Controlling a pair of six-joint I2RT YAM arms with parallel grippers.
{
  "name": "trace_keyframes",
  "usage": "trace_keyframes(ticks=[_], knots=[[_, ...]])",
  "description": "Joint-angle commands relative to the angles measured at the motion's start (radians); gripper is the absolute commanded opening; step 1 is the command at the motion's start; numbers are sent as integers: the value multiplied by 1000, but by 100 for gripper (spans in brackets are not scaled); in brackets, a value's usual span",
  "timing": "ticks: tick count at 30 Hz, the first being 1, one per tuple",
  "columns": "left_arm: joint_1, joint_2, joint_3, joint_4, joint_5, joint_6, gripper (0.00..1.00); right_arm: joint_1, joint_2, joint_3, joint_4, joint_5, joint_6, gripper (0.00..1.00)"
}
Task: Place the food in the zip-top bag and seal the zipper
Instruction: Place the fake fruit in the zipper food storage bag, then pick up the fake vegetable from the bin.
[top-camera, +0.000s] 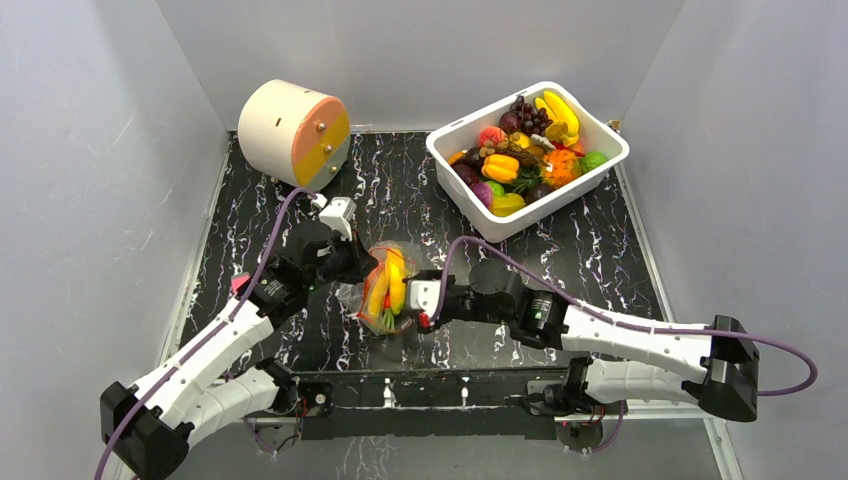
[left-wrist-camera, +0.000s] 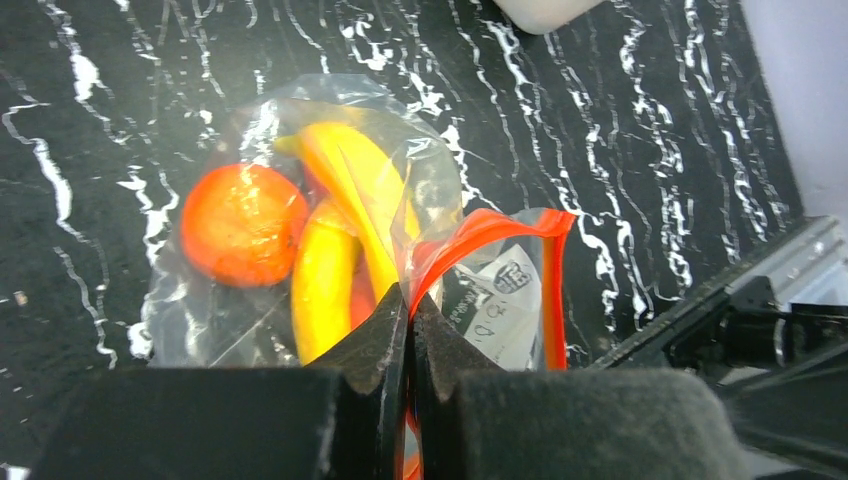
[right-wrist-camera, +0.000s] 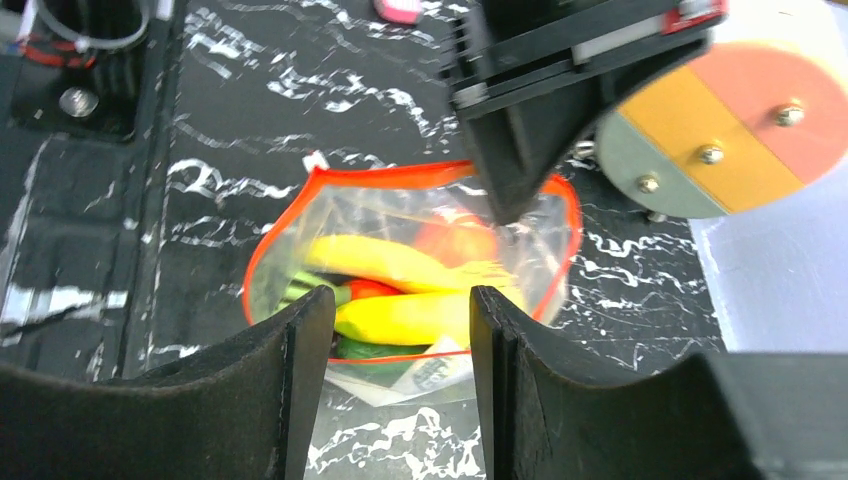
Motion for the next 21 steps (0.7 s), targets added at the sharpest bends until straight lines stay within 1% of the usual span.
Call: trace_keyframes(ticks=[1, 5, 9, 13, 15, 19, 21], knots=[[-3, -35, 23, -36, -109, 60, 0, 1, -7, 115, 42, 149, 137, 50], [-3, -67, 25, -53, -169, 88, 0, -7, 55, 191, 3, 274, 197, 54], [-3, -80, 37, -94, -222, 123, 0, -30, 140, 275, -38, 359, 245, 54], [-3, -100, 45, -123, -262, 139, 0, -100, 212, 337, -57, 378, 317, 54], [-3, -112, 44, -118, -240, 137, 0, -148, 246, 366, -73, 368, 353, 52], [-3, -115, 12, -58, -79, 151, 0, -260, 292, 398, -72, 344, 438, 51], [-3, -106, -5, -41, -22, 157, 0, -312, 320, 419, -77, 342, 477, 51]])
